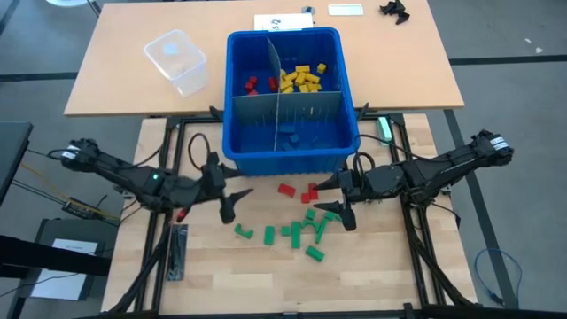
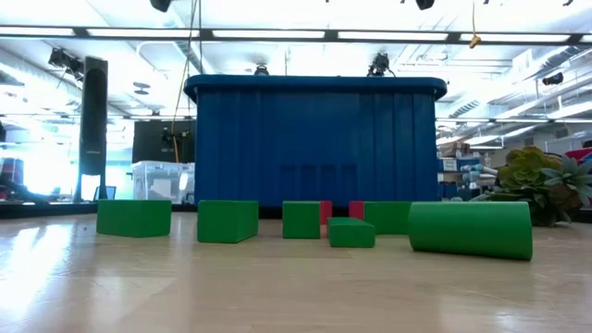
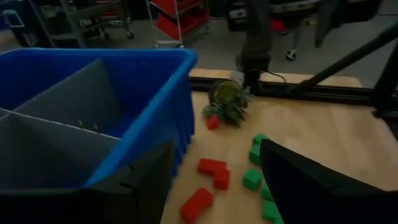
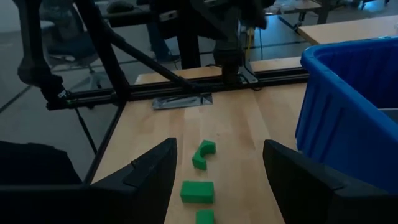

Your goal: Sort Items/Unsort Items

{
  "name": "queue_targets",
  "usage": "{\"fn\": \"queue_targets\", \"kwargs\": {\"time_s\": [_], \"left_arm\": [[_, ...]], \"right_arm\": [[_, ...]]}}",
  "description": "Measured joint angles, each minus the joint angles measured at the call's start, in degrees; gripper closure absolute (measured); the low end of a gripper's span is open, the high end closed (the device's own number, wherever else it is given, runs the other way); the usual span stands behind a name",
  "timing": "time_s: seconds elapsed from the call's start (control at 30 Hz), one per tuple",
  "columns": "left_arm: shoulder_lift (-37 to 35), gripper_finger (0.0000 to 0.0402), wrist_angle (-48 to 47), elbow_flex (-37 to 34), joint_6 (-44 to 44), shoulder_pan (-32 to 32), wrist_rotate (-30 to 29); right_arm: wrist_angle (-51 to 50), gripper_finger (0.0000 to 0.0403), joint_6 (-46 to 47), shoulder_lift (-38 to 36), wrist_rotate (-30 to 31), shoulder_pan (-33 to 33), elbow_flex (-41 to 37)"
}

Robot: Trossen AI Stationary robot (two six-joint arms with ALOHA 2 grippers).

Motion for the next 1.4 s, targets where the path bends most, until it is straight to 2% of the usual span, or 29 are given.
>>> {"fn": "queue_targets", "kwargs": {"time_s": [0.23,0.4,0.6,0.7,0.8,0.97,1.27,1.4], "left_arm": [[3.52,0.0154,-0.41,-0.02,-4.71,-3.13,-0.69],[8.45,0.0154,0.69,-0.05,-5.68,-4.68,-0.54],[10.62,0.0154,3.45,-0.02,-6.03,-4.76,-0.55],[10.51,0.0154,3.79,-0.87,-6.47,-4.74,-0.56],[9.65,0.0154,4.12,-5.08,-9.99,-4.74,-0.51],[9.22,0.0154,12.12,-10.64,-12.71,-4.74,-0.6],[9.64,0.0154,13.64,-11.32,-12.24,-4.56,-0.72],[9.66,0.0154,13.37,-11.32,-12.29,-4.48,-0.76]], "right_arm": [[-1.73,0.0163,2.95,0.0,-0.16,1.14,0.0],[-4.41,0.0163,5.18,0.02,-0.13,2.38,-0.05],[-3.93,0.0163,8.0,0.02,1.58,3.58,-2.92],[-1.59,0.0163,9.81,0.02,2.19,3.69,-5.7],[1.37,0.0163,12.32,0.02,1.99,3.77,-8.21],[3.04,0.0163,14.89,0.02,2.54,4.35,-11.45],[11.86,0.0163,16.39,0.16,3.82,4.35,-15.62],[16.34,0.0163,15.86,3.73,4.17,4.96,-14.74]]}}
